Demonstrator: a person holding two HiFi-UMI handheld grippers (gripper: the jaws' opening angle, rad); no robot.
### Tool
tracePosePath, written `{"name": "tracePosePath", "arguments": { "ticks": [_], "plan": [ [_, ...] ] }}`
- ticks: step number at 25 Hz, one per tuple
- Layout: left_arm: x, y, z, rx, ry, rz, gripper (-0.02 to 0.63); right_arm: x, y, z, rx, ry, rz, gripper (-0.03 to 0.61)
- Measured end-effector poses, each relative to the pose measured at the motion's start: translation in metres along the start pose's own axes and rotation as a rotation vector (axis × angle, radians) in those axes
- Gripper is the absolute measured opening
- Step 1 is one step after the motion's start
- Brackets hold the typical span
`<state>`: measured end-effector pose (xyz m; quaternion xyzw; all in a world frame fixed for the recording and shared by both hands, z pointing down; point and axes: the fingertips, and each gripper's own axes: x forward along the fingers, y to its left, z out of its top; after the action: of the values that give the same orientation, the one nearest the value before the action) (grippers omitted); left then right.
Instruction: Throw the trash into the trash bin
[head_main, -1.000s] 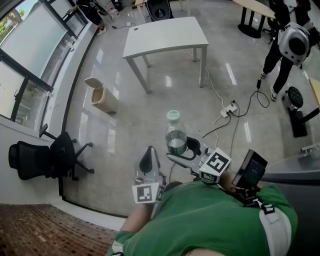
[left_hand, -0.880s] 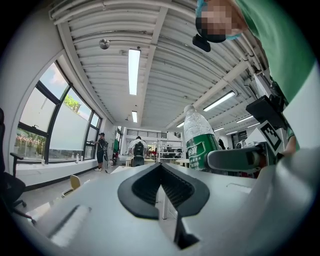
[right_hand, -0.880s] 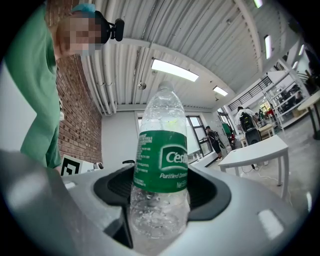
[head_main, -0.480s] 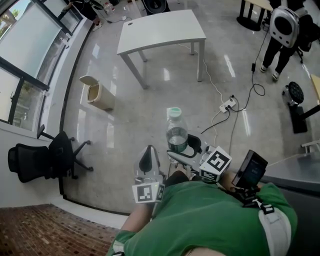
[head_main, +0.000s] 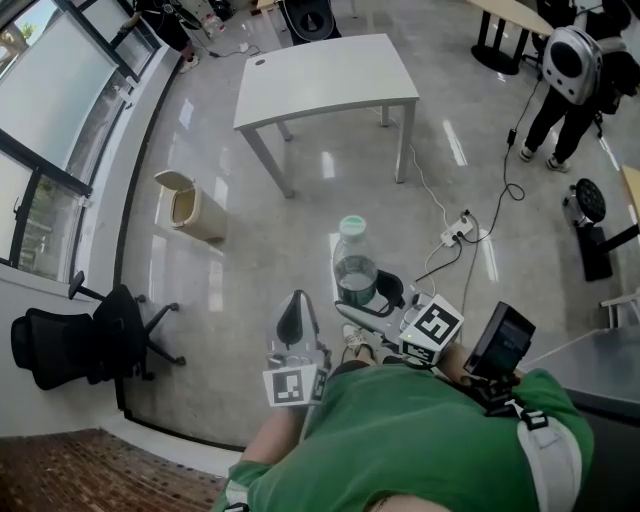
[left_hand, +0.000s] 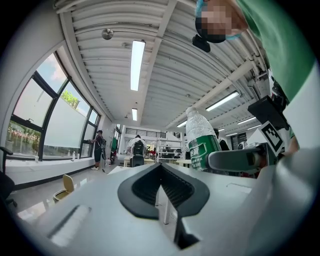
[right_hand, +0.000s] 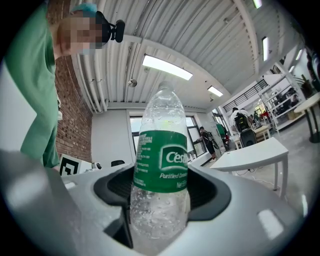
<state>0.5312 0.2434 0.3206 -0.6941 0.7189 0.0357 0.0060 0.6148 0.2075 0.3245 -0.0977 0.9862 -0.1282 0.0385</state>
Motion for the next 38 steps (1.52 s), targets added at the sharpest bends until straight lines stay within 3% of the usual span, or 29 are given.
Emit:
{"name": "tracePosePath", "arguments": {
  "ticks": [12,26,38],
  "plan": [
    [0.057,0.077,0.004,-0.002,-0.023,-0.022,0.008,0.088,-0.041,0.019,-0.029,-0.026,-0.028,0.314],
    [0.106,0.104,-0.004,-0.034,0.01,-0.006,0.008,0.129,-0.086,0.026,-0.015,0.007,-0.03,0.314],
    [0.208,0.128,-0.012,-0.008,0.018,0.025,0.008,0.175,-0.179,0.044,0.001,-0.01,0.002,0.314]
  ]
}}
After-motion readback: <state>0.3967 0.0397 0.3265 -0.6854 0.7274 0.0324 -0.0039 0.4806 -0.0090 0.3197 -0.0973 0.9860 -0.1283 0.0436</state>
